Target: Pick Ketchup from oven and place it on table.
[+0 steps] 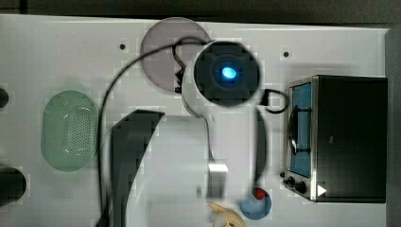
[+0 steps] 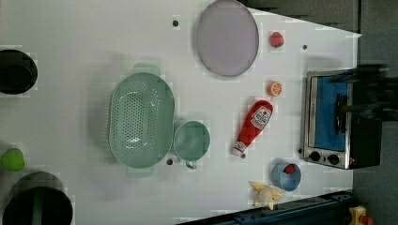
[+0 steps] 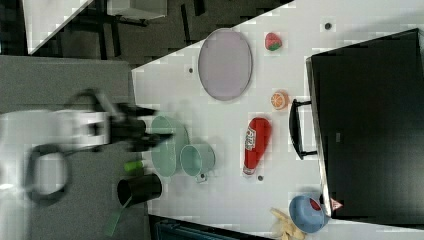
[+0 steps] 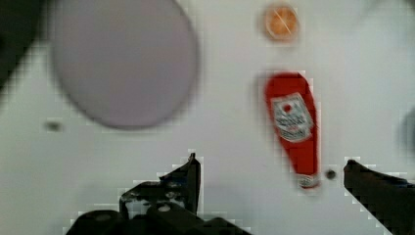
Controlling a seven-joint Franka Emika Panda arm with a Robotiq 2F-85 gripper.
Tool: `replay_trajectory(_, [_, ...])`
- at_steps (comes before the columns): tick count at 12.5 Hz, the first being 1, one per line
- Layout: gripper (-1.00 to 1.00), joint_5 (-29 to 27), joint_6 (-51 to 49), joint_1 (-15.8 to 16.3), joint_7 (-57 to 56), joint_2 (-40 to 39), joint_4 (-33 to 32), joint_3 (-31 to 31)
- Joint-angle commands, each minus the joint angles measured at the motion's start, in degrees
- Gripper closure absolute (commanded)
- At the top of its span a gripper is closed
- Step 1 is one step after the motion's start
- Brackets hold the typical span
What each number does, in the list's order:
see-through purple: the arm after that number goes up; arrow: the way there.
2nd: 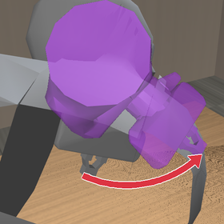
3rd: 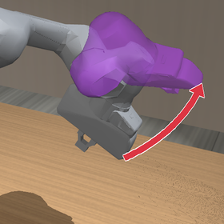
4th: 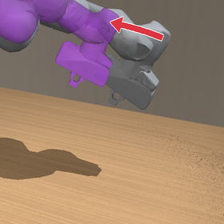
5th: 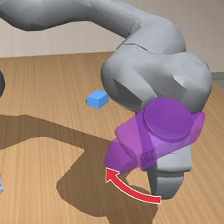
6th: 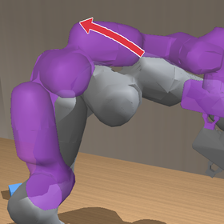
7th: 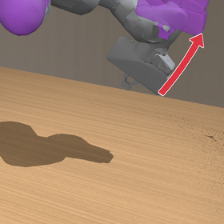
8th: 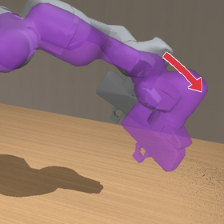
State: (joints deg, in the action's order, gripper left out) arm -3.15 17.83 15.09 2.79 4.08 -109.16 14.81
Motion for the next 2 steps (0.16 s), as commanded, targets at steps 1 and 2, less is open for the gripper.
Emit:
replay_trajectory(1, [-1.0,3.52,-7.19,-0.66,0.93,1.85,6.3,0.11])
replay_trajectory(2, [-1.0,5.76,-10.91,-0.65,0.93,2.09,8.63,-0.08])
